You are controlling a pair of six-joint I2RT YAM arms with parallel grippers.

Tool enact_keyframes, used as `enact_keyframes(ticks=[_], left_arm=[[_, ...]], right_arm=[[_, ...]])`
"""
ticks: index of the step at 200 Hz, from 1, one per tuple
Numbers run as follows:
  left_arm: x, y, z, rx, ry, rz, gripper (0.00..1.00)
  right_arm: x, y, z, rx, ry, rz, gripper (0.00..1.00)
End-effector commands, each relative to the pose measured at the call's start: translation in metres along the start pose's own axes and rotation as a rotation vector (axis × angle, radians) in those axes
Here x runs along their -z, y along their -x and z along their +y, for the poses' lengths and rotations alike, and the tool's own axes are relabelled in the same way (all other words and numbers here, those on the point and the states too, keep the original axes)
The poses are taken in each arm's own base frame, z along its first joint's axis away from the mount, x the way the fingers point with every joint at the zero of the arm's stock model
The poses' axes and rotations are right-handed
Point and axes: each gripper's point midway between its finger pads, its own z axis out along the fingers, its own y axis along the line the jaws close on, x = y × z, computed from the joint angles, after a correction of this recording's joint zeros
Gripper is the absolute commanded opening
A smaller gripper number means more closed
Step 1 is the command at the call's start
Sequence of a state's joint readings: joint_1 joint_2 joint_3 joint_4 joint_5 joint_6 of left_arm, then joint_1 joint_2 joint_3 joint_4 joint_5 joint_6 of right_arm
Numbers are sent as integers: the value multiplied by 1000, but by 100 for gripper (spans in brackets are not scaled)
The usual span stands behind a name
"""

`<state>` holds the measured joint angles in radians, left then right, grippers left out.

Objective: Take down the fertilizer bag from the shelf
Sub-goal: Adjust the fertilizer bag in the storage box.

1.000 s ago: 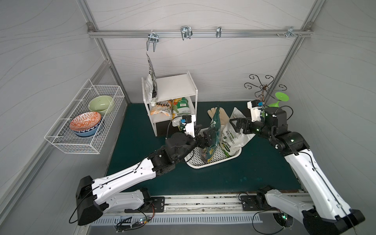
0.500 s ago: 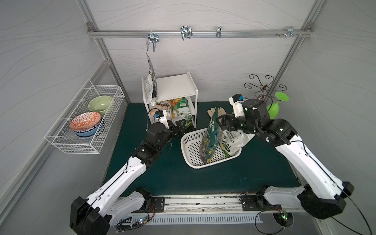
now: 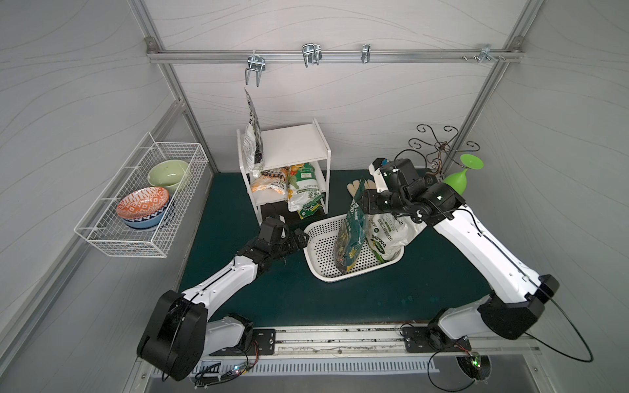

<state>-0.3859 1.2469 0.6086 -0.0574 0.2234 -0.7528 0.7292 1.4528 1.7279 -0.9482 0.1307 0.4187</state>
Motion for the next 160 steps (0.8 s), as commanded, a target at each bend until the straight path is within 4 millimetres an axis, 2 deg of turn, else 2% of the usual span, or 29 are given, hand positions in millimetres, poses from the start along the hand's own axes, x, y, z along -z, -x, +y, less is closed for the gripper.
enact_keyframes(ticks=[1, 24, 36, 62, 83, 106, 138, 160], left_arm=[[-7, 6, -17, -2, -62, 19, 88], [-13, 3, -17, 2, -63, 47, 86], [-14, 2, -15, 3, -58, 50, 85], [-13, 3, -12, -6, -43, 45, 85], [-13, 2, -10, -8, -31, 43, 85], [-13, 2, -7, -7, -19, 44, 85], [-15, 1, -2, 3, 7, 52, 85], [-16, 1, 0, 8, 18, 59, 85]], right_arm=[[-7, -13, 0, 19, -12, 73, 52], [-15, -18, -2, 25, -21, 92, 51], [-20, -20, -1, 29, -17, 106, 46], [-26, -22, -2, 49, -11, 128, 20], [-25, -16, -8, 57, 5, 118, 0], [-13, 0, -7, 106, 121, 71, 0], [17, 29, -6, 207, 282, -21, 0], [29, 36, -4, 309, 367, -61, 0]])
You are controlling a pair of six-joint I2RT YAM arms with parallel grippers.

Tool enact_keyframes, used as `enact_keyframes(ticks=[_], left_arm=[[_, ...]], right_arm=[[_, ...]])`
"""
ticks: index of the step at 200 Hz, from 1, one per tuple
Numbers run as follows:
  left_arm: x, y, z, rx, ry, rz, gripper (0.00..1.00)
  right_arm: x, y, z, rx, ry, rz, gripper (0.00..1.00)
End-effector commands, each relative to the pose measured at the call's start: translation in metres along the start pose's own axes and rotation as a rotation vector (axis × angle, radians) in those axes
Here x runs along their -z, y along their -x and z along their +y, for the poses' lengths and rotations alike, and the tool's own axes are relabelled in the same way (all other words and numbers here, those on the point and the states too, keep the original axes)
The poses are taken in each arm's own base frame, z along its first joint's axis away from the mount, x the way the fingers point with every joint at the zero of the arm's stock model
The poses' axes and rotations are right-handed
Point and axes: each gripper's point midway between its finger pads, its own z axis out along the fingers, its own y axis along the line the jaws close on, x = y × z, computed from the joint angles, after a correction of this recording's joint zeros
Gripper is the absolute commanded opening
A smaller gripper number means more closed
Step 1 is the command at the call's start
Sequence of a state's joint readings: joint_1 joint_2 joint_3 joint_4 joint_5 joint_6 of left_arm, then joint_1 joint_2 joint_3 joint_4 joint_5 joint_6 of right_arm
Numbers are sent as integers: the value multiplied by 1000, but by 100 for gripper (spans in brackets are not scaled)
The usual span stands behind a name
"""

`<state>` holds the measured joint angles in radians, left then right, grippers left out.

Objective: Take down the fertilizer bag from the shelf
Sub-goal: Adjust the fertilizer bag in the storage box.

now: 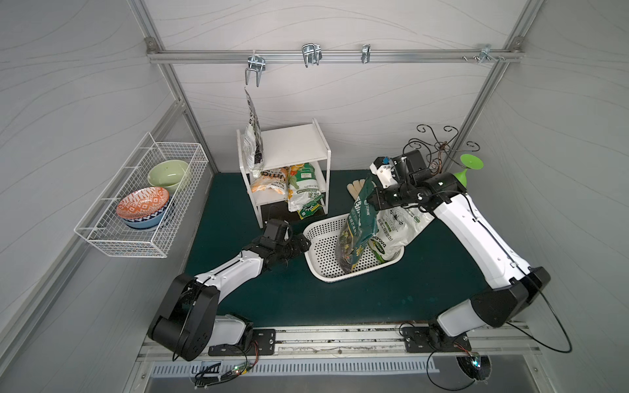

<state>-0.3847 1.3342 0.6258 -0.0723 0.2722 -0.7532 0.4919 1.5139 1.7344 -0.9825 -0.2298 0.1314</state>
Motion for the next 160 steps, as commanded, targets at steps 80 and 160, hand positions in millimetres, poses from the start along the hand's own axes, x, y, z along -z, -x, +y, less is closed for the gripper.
enact_keyframes(ticks=[80, 160], left_arm=[[-3, 13, -6, 2, 9, -6, 85], [1, 18, -22, -13, -33, 5, 85]], right_arm=[[50, 25, 21, 437, 104, -202, 0], [29, 2, 0, 329, 64, -214, 68]])
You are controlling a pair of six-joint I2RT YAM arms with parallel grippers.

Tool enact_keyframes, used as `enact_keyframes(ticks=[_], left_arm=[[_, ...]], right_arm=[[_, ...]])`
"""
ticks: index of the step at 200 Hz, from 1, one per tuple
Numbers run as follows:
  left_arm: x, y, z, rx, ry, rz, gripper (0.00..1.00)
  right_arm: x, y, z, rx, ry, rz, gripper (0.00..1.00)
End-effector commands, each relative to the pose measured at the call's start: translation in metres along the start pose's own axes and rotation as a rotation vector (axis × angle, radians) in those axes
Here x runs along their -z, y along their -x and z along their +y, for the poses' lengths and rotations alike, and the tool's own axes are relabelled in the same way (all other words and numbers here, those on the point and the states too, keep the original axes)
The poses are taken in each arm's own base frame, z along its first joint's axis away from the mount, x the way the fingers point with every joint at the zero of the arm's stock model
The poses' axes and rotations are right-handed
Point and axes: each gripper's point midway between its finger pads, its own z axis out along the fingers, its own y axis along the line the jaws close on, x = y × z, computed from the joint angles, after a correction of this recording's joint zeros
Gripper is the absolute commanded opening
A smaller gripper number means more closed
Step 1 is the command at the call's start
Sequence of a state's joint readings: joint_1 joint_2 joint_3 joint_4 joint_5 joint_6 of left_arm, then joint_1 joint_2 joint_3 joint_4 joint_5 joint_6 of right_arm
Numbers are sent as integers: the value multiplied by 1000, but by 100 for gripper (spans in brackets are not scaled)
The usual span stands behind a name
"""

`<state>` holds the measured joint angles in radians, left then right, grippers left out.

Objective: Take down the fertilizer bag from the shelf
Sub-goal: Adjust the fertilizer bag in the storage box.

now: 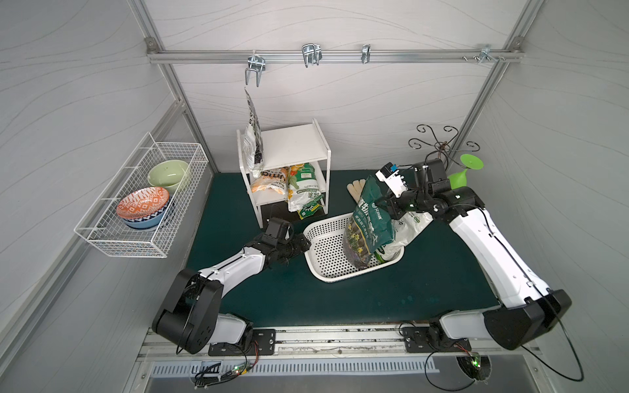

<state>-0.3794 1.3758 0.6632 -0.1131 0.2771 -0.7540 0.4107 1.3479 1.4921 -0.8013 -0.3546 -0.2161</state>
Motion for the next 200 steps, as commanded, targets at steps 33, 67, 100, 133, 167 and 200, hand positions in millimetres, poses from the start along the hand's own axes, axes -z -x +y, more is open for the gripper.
enact_keyframes(ticks=[33, 67, 100, 133, 167, 200], left_arm=[[16, 24, -41, -104, -80, -14, 85], [32, 26, -62, -171, -118, 8, 81], [63, 30, -90, -301, -145, -59, 81], [99, 37, -114, -440, -140, -161, 81], [143, 53, -137, -524, -134, -277, 81], [194, 71, -160, -613, -146, -426, 82]], right_arm=[[32, 41, 9, -39, -11, -158, 93], [45, 57, 12, -141, -7, -243, 99], [61, 62, 18, -215, 28, -382, 99], [76, 59, 27, -215, 45, -395, 99], [83, 54, 27, -236, 18, -375, 99], [84, 48, 26, -268, 5, -365, 99]])
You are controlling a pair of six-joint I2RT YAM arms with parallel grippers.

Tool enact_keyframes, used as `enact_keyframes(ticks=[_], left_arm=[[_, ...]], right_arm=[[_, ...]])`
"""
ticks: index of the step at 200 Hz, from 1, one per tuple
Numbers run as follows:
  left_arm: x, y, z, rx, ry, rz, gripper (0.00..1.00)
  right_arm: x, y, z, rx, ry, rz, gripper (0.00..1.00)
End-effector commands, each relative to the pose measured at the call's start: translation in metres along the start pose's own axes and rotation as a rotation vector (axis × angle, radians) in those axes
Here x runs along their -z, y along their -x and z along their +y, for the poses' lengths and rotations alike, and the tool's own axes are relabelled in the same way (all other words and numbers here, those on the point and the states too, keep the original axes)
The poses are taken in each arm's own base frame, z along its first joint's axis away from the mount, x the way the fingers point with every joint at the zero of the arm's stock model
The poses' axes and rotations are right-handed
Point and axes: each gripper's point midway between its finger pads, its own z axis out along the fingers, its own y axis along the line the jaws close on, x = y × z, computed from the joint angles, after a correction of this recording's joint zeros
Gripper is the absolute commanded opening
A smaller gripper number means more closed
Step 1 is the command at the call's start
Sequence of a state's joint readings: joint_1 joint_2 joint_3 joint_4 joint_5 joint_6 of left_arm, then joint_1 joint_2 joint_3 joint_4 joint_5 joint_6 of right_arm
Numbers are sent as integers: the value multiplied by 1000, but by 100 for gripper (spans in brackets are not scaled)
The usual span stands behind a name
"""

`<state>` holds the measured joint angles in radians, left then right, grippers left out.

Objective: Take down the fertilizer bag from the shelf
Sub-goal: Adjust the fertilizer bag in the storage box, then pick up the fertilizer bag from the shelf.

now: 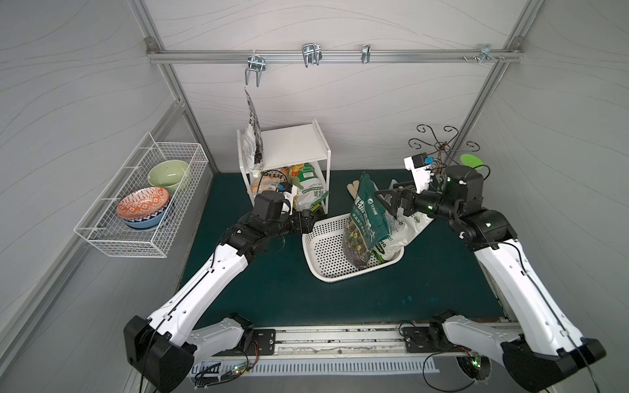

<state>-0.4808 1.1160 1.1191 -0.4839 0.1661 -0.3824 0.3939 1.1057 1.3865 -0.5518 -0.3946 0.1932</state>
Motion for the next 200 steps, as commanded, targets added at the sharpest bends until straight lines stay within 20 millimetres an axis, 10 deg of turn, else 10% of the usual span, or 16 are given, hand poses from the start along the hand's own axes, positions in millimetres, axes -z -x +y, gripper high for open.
enact_keyframes(ticks=[1, 52, 149, 200], left_arm=[[34, 39, -10, -121, 31, -131, 82], [81, 99, -30, -338, 73, -336, 86], [164, 217, 2, -431, 518, -729, 90], [169, 249, 12, -430, 567, -781, 92]], right_arm=[[11, 2, 1, -24, -19, -16, 99], [8, -25, 2, -113, 14, 38, 99], [19, -75, -8, -124, -46, 140, 99], [11, -74, -8, -121, -29, 155, 99]])
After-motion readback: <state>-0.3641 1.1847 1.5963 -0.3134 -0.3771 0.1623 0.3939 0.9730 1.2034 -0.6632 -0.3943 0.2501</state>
